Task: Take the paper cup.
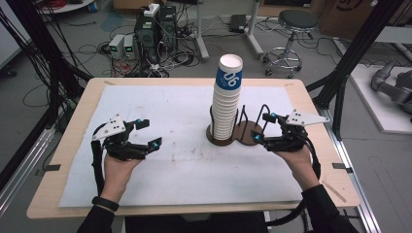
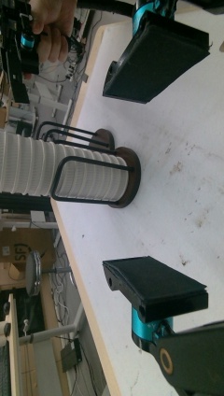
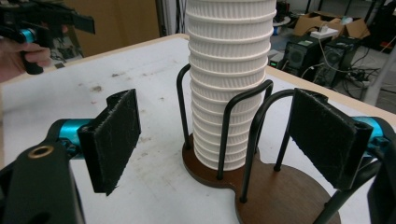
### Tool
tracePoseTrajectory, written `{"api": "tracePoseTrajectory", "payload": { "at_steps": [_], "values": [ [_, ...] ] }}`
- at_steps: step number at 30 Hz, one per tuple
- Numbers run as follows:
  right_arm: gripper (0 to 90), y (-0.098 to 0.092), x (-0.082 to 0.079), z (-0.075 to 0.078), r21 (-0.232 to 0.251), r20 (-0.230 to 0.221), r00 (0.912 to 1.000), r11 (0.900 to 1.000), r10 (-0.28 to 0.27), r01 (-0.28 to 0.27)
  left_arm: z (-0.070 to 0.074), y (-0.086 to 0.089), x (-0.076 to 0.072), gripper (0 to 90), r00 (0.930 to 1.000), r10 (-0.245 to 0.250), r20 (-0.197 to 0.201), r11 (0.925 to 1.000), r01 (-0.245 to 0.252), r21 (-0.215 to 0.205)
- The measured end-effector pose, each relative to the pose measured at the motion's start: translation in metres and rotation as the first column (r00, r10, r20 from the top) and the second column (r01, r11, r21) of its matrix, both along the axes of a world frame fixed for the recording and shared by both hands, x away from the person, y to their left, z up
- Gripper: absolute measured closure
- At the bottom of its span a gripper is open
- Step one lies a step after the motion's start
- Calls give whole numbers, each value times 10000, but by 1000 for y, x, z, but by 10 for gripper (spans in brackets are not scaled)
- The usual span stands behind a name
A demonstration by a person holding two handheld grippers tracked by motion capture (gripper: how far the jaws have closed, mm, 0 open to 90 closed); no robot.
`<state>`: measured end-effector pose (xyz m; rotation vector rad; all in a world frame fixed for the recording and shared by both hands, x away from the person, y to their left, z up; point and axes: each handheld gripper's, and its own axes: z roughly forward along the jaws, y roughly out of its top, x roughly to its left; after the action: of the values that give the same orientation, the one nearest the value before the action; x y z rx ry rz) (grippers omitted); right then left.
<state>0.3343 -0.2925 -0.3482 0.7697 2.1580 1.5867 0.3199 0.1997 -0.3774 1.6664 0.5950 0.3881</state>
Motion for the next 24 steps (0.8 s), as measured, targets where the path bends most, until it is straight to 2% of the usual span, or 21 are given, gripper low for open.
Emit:
{"api": "tracePoseTrajectory", "payload": {
  "at_steps": [8, 15, 24],
  "values": [
    [176, -4, -1, -1, 184, -28, 10000, 9998, -7, 8, 0, -1, -1, 142, 9997, 63, 252, 9998, -67, 181],
    [176, -4, -2, 1, 328, 103, 9999, 9994, -95, 92, -2, -5, 3, 133, 9999, -70, 150, 9998, 67, 206],
    [176, 2, 2, 4, 716, 752, 9967, 9971, -312, 258, -5, -5, 3, 114, 10000, -70, 31, 10000, 70, 71]
  ]
}}
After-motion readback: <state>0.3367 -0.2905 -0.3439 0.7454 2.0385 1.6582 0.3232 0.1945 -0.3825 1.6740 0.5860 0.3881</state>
